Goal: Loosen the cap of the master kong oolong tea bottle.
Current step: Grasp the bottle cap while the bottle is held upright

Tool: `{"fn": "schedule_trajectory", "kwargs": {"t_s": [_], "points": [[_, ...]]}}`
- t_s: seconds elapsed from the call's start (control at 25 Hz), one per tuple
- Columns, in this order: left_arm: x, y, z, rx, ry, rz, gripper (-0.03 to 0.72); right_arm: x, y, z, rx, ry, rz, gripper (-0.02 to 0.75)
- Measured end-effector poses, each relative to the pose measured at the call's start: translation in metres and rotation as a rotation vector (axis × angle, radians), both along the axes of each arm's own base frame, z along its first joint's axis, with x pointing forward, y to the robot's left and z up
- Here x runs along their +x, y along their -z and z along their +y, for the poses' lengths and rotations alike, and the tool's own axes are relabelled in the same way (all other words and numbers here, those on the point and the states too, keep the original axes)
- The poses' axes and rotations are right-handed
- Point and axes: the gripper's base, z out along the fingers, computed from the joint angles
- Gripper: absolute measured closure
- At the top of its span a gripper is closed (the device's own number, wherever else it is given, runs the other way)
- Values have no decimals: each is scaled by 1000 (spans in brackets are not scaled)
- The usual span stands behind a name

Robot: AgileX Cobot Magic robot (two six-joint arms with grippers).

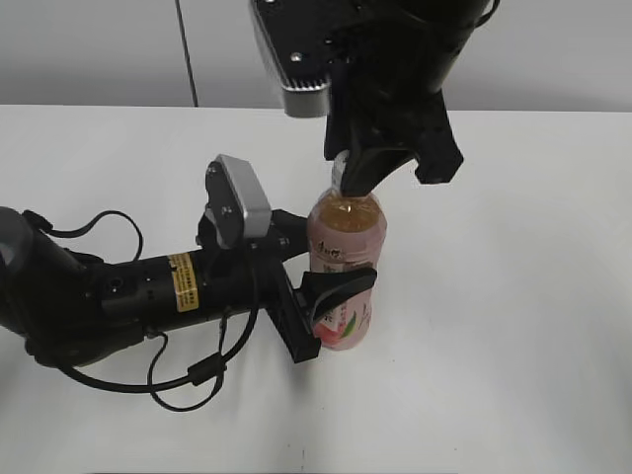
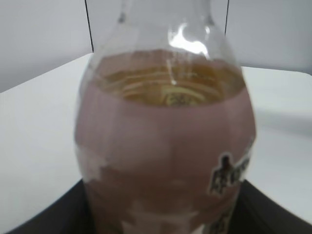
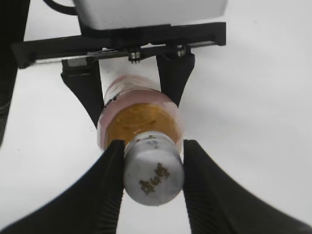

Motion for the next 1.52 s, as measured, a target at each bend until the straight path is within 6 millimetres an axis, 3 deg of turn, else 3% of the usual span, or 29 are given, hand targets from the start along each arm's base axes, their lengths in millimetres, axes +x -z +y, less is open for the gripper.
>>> {"fn": "schedule_trajectory", "kwargs": {"t_s": [0.36,0.64,0.96,1.2,1.28,1.4,1.52], "points": [[1,0,1,2,-2,-9,298,-2,0,-1,-74,-527,-149,464],[0,0,0,2,-1,-9,299,-2,0,-1,-108,-793,-235,464],[0,0,0,2,-1,-9,299,-2,0,-1,-112,-823,-243,464],[0,0,0,3,1,-10,299,-3,-1,-1,-95,-708,-204,459],[0,0,0,2,0,-8,299,-3,-2,0,-76,-662,-191,390],[0,0,0,2,-3,-4,299,-5,-4,2,-32,-603,-168,222],[0,0,0,1,-3,-3,299,-7,-2,3,-16,-561,-137,160]]}}
